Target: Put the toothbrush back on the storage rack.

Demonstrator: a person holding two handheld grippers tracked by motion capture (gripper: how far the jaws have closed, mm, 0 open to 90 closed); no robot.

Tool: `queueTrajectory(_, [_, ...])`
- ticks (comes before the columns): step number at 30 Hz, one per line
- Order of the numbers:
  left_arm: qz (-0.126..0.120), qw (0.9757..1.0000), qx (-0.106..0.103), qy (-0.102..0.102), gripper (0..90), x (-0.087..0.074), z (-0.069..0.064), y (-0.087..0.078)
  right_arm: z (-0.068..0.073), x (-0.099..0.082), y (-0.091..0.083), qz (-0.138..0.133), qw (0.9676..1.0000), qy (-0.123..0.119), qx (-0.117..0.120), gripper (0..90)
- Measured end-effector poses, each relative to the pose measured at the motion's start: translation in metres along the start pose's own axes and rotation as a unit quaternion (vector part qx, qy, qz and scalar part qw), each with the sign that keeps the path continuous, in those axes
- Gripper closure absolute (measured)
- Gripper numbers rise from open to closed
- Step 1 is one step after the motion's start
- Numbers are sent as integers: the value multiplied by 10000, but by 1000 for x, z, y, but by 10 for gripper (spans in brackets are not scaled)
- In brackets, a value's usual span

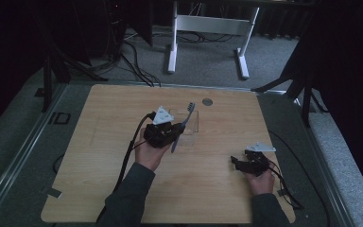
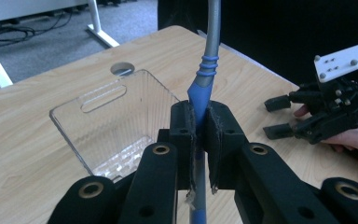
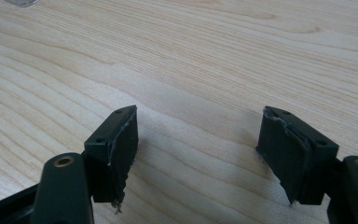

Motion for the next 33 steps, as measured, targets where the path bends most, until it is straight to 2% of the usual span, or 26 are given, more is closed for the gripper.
queueTrajectory(11, [-106,9999,65,20,817,1,2,3,0,0,0,0,10000,1,0,282])
queueTrajectory(25, [-467,9985,203,187,817,6,12,3,0,0,0,-5,10000,-4,-2,282])
queueTrajectory(33, [-586,9977,303,151,817,7,18,6,0,0,0,-7,10000,-6,-2,282])
Point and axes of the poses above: each handheld gripper's, and its own axes: y roughly forward along the jaws, x roughly out of its top, z roughly to its left, the point moved 7 cm from there along y, roughly forward along the jaws, and after that the axes turned 14 degrees about y, right-handed, at the moved point
